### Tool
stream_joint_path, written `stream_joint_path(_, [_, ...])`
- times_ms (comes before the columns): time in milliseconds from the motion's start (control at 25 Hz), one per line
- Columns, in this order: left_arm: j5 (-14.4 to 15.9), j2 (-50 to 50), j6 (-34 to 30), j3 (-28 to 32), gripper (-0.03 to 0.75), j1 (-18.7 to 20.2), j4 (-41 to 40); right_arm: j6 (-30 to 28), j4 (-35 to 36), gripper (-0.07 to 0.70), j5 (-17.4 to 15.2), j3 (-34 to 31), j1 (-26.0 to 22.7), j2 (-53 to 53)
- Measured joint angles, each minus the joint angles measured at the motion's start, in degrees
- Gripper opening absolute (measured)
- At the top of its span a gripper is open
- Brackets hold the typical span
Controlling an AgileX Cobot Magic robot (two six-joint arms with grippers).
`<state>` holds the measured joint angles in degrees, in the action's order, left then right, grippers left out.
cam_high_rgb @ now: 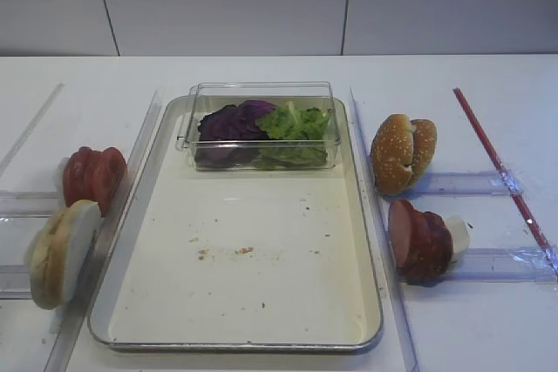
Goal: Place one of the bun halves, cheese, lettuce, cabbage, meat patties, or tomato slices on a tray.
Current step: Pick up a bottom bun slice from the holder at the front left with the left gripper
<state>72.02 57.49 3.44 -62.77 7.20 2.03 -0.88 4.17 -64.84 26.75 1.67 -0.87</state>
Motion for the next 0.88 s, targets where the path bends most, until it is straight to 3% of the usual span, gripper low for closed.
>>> stream_joint_path(400, [-0.2, 4.3, -0.8, 0.0, 0.541, 0.0, 5.1, 0.0, 0.0, 0.508, 0.0, 0.0, 0.0, 0.0])
stream_joint_path(600, [-0.4, 5.9, -1.6, 0.0, 0.493, 0.6, 8.1, 0.0, 0.0, 0.508, 0.0, 0.0, 0.0, 0.0])
stream_joint_path(720, [-0.6, 7.2, -1.7, 0.0, 0.475, 3.8, 8.1, 0.0, 0.0, 0.508, 0.0, 0.0, 0.0, 0.0])
stream_joint_path(800, [-0.6, 9.0, -0.5, -0.4, 0.471, 8.9, 7.0, 0.0, 0.0, 0.508, 0.0, 0.0, 0.0, 0.0])
stream_joint_path(880, [-0.7, 9.9, 0.6, -0.4, 0.470, 10.9, 6.0, 0.0, 0.0, 0.508, 0.0, 0.0, 0.0, 0.0])
